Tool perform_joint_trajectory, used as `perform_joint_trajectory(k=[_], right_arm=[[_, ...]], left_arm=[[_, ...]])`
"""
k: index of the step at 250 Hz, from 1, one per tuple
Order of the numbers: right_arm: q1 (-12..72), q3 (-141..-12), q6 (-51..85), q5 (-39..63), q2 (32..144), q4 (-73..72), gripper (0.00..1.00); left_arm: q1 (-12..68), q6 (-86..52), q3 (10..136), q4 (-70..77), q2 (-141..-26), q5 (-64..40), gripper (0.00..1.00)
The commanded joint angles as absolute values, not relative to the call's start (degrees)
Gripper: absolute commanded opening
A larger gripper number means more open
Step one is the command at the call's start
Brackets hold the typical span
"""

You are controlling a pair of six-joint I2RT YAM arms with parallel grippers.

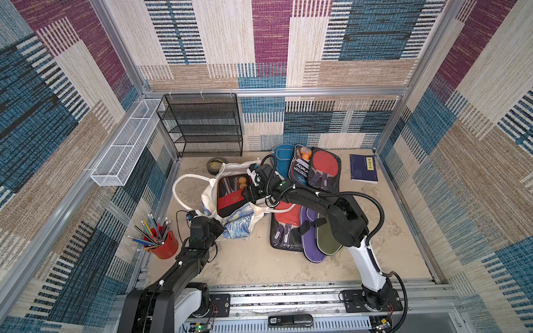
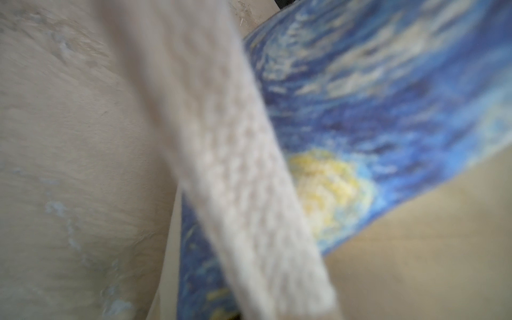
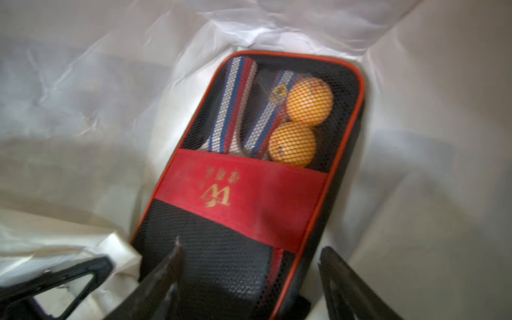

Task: Remove the ping pong set from the canvas bag
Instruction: Adjust the canvas bag at the center of the board, then pick up the ping pong set from the canvas bag.

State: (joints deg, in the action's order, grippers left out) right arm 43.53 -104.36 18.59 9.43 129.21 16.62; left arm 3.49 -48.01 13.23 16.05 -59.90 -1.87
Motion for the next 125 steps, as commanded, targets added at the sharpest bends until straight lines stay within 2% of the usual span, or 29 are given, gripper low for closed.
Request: perform_joint_trajectory(k=[1, 125], right_arm=[[42.57, -104.95, 19.99, 9.18, 130.69, 13.58, 0.84], [41.83, -112.24, 23.61, 12.54, 139.45, 13.4, 0.85]], left_arm=[[3.44, -48.26, 12.92, 11.08, -59.48, -1.57, 0.0], [3.51, -47.91, 12.74, 11.66, -59.81, -2.04, 0.0]])
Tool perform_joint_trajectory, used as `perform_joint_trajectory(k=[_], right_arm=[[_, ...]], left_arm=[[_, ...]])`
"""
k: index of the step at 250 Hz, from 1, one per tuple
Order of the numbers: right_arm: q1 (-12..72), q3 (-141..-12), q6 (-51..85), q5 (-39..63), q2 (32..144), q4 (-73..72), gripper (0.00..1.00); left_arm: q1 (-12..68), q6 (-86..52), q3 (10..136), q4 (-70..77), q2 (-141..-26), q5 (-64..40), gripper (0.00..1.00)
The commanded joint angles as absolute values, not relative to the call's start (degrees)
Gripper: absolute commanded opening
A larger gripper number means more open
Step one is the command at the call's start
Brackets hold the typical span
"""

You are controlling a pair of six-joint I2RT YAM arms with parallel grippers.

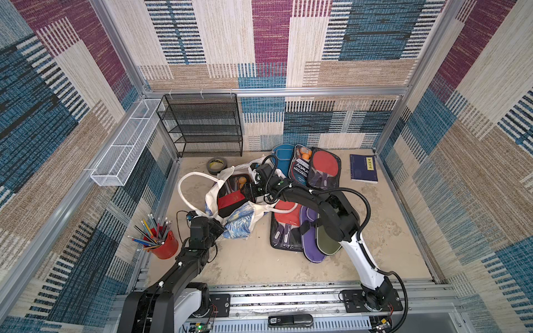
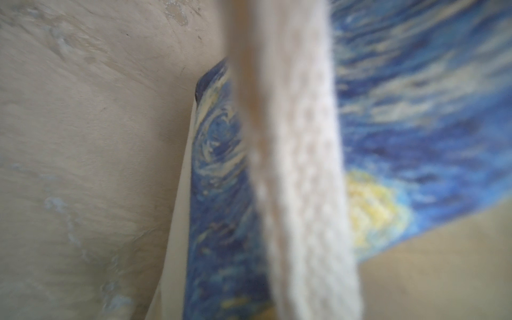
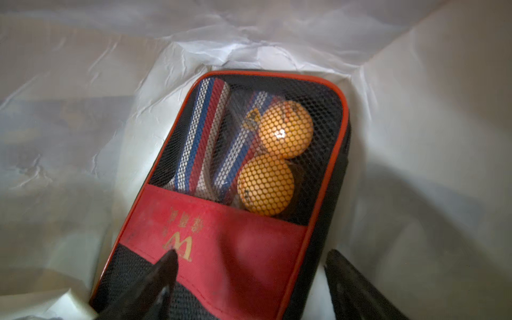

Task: Remove the ping pong set from the canvas bag
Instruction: Pick up the ping pong set from the canvas bag.

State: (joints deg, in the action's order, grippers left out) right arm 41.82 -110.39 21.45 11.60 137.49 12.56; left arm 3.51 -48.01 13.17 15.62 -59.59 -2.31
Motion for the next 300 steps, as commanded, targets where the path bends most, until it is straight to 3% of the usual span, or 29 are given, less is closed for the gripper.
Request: perform_joint_trajectory(k=[1, 113, 160, 189, 205, 221, 247, 300], right_arm=[[41.83, -112.33, 23.63, 12.55, 139.51, 13.42, 0.85], [43.93, -121.54, 25.32, 9.15, 147.22, 18.56, 0.86], [45.7, -120.41, 26.45, 8.93, 147.74, 17.71, 0.81], [46.14, -118.82, 27.28, 9.43, 147.49, 16.59, 0.7], [46.14, -118.31, 27.42, 9.45, 147.24, 16.37, 0.58], [46.14, -117.89, 27.42, 9.23, 146.87, 16.26, 0.4], [46.14, -117.26, 27.47, 8.88, 145.96, 16.19, 0.0], [46.14, -114.81, 27.59, 8.28, 142.3, 14.95, 0.0]], left_arm=[[3.52, -47.91, 12.74, 11.67, -59.79, -2.03, 0.0], [3.52, -47.99, 13.0, 13.82, -62.05, -2.58, 0.0], [3.51, -48.05, 12.92, 14.58, -62.52, -2.54, 0.0], [3.54, -48.21, 12.74, 15.04, -62.78, -2.61, 0.0], [3.49, -48.34, 12.66, 15.28, -62.92, -2.64, 0.0], [3.58, -48.25, 12.76, 15.29, -62.95, -2.6, 0.0], [3.52, -48.17, 12.75, 15.28, -62.88, -2.44, 0.0], [3.52, -48.11, 12.91, 15.21, -63.07, -2.27, 0.0]])
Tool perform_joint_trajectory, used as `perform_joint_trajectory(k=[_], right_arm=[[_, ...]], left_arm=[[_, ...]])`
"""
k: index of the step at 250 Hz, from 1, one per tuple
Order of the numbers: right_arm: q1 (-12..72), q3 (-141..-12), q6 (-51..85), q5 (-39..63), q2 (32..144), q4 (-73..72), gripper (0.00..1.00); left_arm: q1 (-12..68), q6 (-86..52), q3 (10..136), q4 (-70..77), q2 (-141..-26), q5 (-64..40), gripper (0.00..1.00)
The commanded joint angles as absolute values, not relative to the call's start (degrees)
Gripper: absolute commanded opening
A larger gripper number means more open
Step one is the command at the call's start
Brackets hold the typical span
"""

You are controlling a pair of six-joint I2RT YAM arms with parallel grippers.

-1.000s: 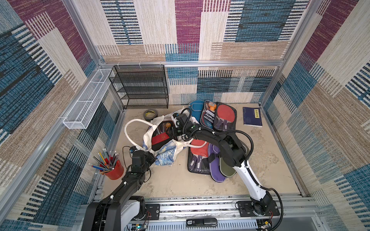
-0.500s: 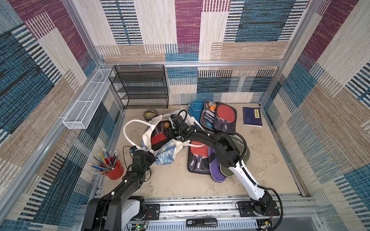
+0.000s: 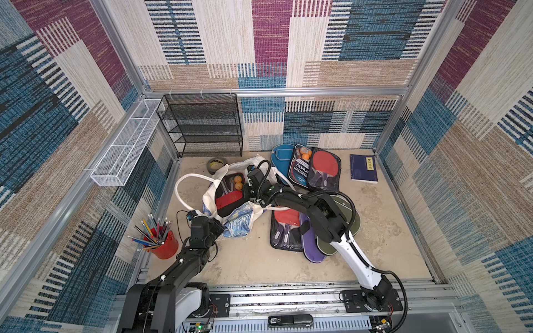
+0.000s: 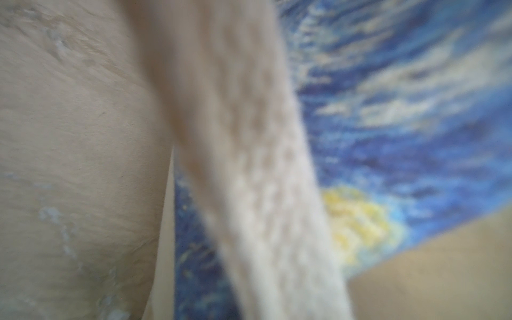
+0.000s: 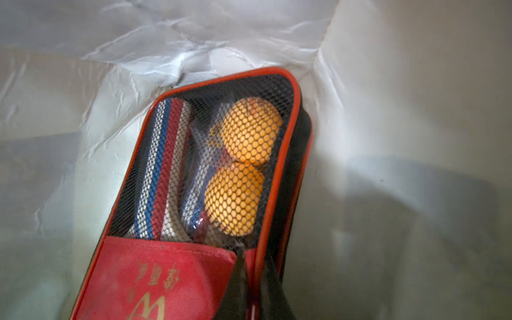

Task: Remove the ping pong set from the canvas bag
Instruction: Pick up the ping pong set from the canvas bag.

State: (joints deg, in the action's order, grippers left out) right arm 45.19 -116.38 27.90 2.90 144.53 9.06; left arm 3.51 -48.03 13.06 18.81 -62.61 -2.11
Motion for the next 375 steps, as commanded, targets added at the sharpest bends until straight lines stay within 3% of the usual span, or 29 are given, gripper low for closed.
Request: perform_joint_trajectory(k=[1, 226, 375], right_arm=[[46.14, -114.75, 27.59, 8.27, 142.21, 14.95, 0.0], [49.37, -119.52, 18.18, -4.17, 128.72, 18.37, 0.0], [51.54, -115.87, 12.85, -9.59, 119.44, 16.0, 0.0]], left_arm=[[3.52, -48.09, 12.92, 15.25, -63.04, -2.28, 0.0], [3.43, -48.49, 15.95, 12.7, -63.04, -1.4, 0.0], [3.43, -48.97, 20.85, 6.35, -58.98, -1.23, 0.0]])
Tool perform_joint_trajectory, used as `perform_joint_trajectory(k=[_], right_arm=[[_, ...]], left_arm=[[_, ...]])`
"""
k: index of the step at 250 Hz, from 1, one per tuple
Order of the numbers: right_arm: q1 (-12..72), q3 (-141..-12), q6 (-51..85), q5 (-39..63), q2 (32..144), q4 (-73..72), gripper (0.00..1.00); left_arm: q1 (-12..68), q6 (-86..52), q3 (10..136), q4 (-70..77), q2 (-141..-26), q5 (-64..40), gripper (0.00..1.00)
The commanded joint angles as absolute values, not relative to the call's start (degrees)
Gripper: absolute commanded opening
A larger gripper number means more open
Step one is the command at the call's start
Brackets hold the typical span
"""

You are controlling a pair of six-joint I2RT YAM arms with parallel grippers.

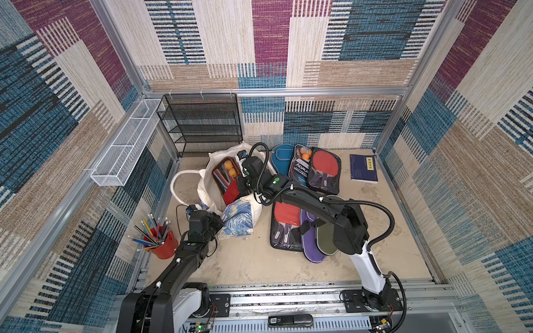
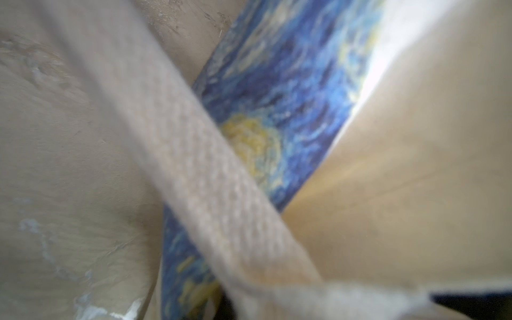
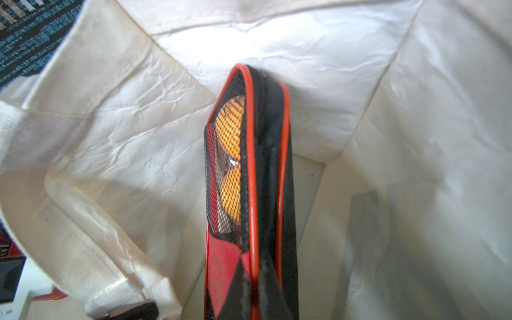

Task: Remove the ping pong set from the canvas bag
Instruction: Pick up the ping pong set from the canvas bag.

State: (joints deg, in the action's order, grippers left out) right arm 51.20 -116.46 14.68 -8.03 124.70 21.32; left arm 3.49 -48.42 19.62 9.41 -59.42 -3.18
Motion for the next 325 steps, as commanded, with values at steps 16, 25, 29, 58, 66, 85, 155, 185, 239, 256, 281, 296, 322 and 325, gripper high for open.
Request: perform_joint_trajectory(k=[16, 25, 29, 58, 66, 85, 155, 185, 239, 256, 281, 296, 322, 325], right_arm=[[51.54, -115.71, 12.24, -9.65, 118.23, 15.71, 0.0], [51.63, -115.7, 11.84, -9.69, 117.83, 15.61, 0.0], [51.67, -115.83, 11.67, -9.69, 117.65, 15.57, 0.0], [51.68, -116.27, 10.99, -10.07, 116.68, 15.41, 0.0], [51.72, -116.34, 10.75, -10.28, 116.4, 15.54, 0.0], [51.77, -115.65, 10.63, -10.77, 115.45, 14.79, 0.0], [51.74, -115.6, 9.23, -12.64, 113.62, 12.35, 0.0], [51.75, -116.96, 8.43, -13.08, 113.74, 12.38, 0.0], [51.67, -119.51, 7.72, -12.38, 113.86, 12.61, 0.0], [51.68, -121.21, 7.34, -12.14, 114.01, 13.31, 0.0], [51.67, -123.4, 6.48, -11.91, 113.99, 14.42, 0.0], [51.65, -124.9, 5.92, -11.87, 113.98, 15.21, 0.0], [51.63, -126.53, 5.06, -12.14, 113.9, 16.08, 0.0], [51.67, -126.79, 4.97, -12.14, 113.8, 16.22, 0.0]], left_arm=[[3.43, -49.0, 21.33, 5.87, -58.59, -1.01, 0.0], [3.43, -49.0, 21.82, 5.37, -58.42, -0.77, 0.0], [3.44, -49.01, 21.88, 5.2, -58.3, -0.75, 0.0], [3.43, -48.96, 23.09, 4.48, -58.26, -0.3, 0.0], [3.43, -48.96, 23.51, 4.42, -58.35, -0.31, 0.0], [3.34, -48.86, 24.31, 4.45, -58.8, -0.35, 0.0], [3.34, -48.62, 25.89, 4.96, -61.37, -0.54, 0.0], [3.34, -48.21, 26.42, 4.96, -62.13, -0.3, 0.0], [3.34, -47.21, 27.12, 4.27, -61.97, 0.0, 0.0], [3.34, -47.31, 27.28, 3.8, -61.92, 0.26, 0.0], [3.38, -47.42, 27.35, 3.65, -61.53, 0.66, 0.0], [3.36, -47.45, 27.41, 3.65, -61.53, 0.73, 0.0], [3.34, -47.42, 27.61, 3.61, -61.84, 0.84, 0.0], [3.34, -47.46, 27.69, 3.67, -61.87, 0.8, 0.0]])
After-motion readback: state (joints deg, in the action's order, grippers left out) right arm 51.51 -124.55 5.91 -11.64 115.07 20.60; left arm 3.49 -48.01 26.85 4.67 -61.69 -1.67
